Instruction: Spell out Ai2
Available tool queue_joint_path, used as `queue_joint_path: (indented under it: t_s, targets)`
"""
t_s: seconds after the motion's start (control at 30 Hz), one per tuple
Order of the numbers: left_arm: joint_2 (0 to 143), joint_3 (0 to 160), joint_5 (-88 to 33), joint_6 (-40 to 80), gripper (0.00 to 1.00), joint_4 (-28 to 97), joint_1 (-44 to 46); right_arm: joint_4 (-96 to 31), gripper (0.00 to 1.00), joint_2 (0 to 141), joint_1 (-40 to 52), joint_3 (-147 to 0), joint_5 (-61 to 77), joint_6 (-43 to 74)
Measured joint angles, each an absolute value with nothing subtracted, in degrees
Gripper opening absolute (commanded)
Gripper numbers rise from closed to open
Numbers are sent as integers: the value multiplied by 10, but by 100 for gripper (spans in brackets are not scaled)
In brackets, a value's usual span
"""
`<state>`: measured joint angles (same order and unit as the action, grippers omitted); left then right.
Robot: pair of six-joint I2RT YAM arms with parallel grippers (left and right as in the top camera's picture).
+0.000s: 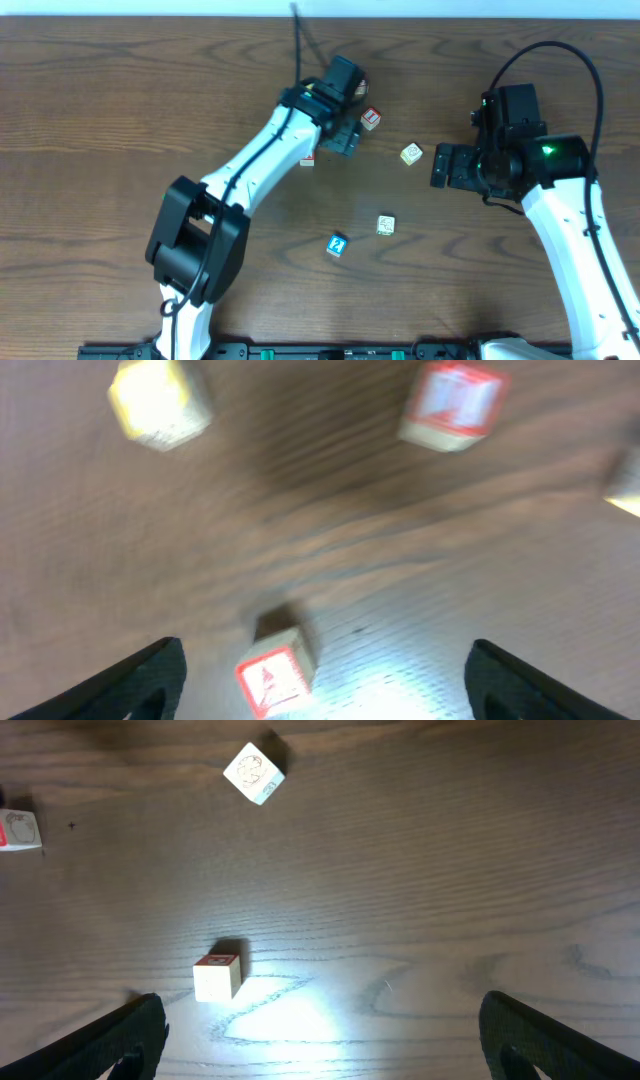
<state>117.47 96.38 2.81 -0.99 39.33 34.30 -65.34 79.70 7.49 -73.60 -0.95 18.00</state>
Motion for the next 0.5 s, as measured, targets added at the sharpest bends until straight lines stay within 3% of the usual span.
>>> queue_joint_path:
  t_s: [0.2,0.5]
  targets:
    - [1191,964,15,-173,95,320,363,-653,99,797,75,-736,-10,180]
    - [1229,964,-25,-255,95,207,351,-653,99,797,75,-736,-20,180]
